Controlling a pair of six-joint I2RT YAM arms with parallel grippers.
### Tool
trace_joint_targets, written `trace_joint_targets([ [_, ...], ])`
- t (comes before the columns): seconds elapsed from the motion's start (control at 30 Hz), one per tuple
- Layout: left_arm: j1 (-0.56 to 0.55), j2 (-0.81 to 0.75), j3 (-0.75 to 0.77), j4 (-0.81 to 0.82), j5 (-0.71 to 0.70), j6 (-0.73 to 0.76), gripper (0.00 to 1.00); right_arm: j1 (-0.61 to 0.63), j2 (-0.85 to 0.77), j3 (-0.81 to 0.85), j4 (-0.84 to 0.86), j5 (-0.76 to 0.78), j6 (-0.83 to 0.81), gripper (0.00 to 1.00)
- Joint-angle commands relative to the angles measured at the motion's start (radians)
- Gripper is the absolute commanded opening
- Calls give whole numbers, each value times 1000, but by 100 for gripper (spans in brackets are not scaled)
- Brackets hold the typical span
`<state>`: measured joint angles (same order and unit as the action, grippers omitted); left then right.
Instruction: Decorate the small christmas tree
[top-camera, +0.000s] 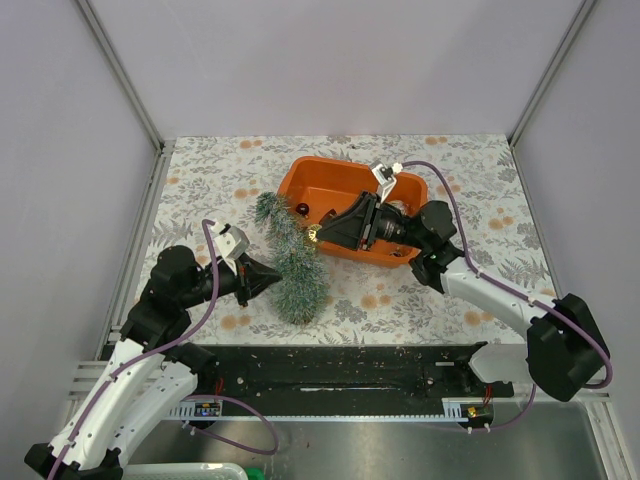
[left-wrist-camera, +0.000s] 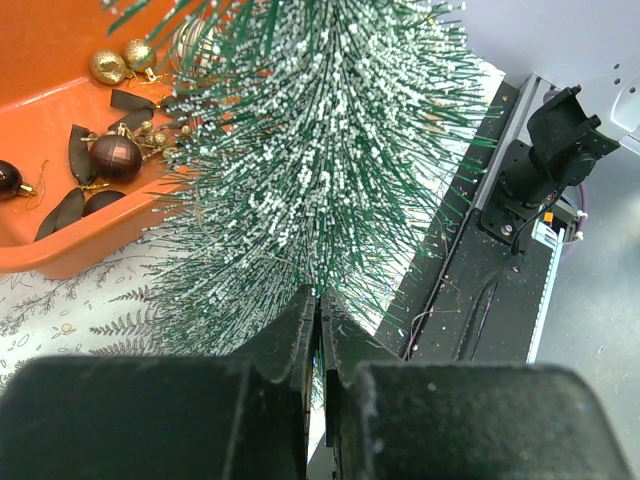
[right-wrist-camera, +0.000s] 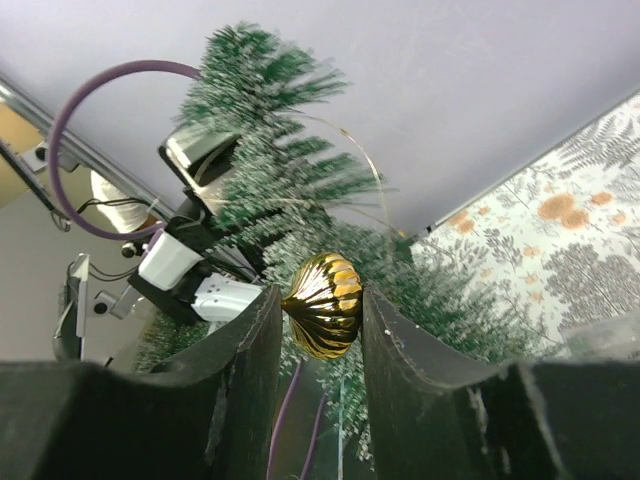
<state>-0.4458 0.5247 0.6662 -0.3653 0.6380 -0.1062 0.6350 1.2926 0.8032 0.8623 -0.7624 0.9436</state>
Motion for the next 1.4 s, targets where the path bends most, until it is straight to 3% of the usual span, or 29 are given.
trace_joint_targets([
  [0.0, 15, -46, -7, 45, 26, -15, 7, 6, -58, -48, -14, 38, -52, 7],
  [0.37, 16, -49, -17, 57, 31, -30, 6, 8, -156, -110, -85, 69, -63, 8],
  [0.83, 24, -54, -19, 57, 34, -39, 6, 8, -148, -180, 205, 26, 109, 13],
  [1.37, 27, -55, -22, 63, 34, -44, 6, 8, -142, -98, 185, -28, 98, 12],
])
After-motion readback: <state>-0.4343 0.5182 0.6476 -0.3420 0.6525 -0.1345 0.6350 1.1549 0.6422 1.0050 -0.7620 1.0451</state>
